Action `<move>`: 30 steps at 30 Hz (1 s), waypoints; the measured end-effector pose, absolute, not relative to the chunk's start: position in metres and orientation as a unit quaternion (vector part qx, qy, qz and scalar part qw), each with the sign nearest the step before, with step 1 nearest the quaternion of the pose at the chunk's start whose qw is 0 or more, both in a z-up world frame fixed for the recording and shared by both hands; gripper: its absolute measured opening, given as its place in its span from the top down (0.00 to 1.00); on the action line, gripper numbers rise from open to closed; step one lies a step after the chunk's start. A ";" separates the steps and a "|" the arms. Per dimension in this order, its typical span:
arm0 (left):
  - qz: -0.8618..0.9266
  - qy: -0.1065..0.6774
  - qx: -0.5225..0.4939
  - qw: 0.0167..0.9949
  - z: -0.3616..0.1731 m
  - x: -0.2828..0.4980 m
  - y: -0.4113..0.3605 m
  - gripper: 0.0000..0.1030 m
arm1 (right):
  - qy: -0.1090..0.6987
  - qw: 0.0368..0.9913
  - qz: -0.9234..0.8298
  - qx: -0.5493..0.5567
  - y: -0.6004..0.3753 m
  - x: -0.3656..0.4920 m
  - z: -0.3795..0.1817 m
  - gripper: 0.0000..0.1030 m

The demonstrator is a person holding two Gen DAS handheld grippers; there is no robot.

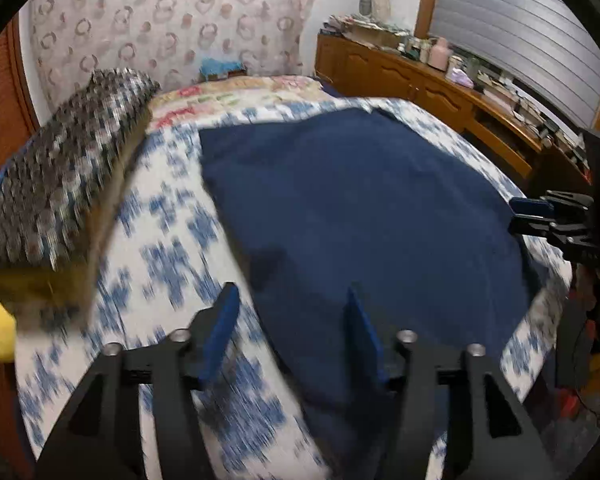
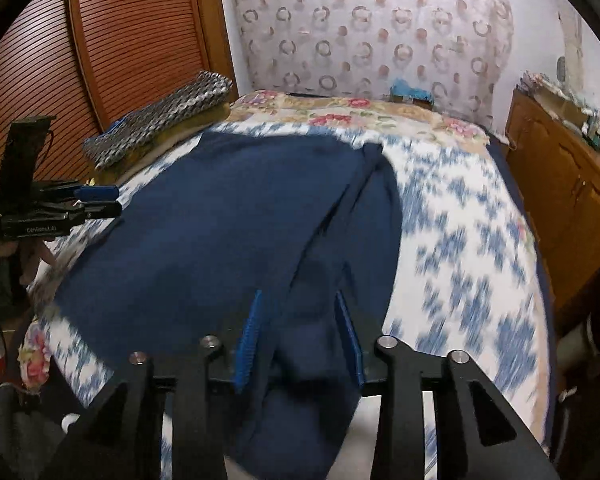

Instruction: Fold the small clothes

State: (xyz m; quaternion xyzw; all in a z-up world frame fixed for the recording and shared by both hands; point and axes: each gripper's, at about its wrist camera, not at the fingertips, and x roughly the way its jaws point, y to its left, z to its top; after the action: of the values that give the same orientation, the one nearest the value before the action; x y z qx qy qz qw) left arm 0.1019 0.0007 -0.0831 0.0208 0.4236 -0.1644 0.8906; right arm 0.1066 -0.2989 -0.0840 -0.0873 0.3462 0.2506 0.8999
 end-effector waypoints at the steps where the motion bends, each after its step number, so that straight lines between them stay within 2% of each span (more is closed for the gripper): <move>1: -0.167 0.428 0.022 0.888 -0.086 0.096 -0.001 0.37 | 0.348 0.900 0.249 -0.089 -0.301 0.099 -0.087 0.60; 12: -0.172 0.446 -0.005 0.878 -0.101 0.056 0.003 0.36 | 0.368 0.901 0.206 -0.098 -0.317 0.060 -0.097 0.49; 18: -0.168 0.448 -0.007 0.878 -0.104 0.047 0.002 0.36 | 0.375 0.902 0.202 -0.078 -0.329 0.062 -0.108 0.48; 21: -0.168 0.449 -0.005 0.878 -0.104 0.045 0.002 0.36 | 0.374 0.898 0.225 -0.052 -0.332 0.063 -0.109 0.41; 30: -0.170 0.445 -0.002 0.879 -0.104 0.038 -0.001 0.36 | 0.379 0.891 0.231 -0.098 -0.298 0.062 -0.115 0.40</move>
State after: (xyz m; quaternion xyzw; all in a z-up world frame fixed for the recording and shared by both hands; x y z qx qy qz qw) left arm 0.0382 -0.0007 -0.1045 -0.0022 0.4454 -0.1704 0.8790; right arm 0.0621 -0.2984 -0.1149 -0.0979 0.3786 0.2308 0.8910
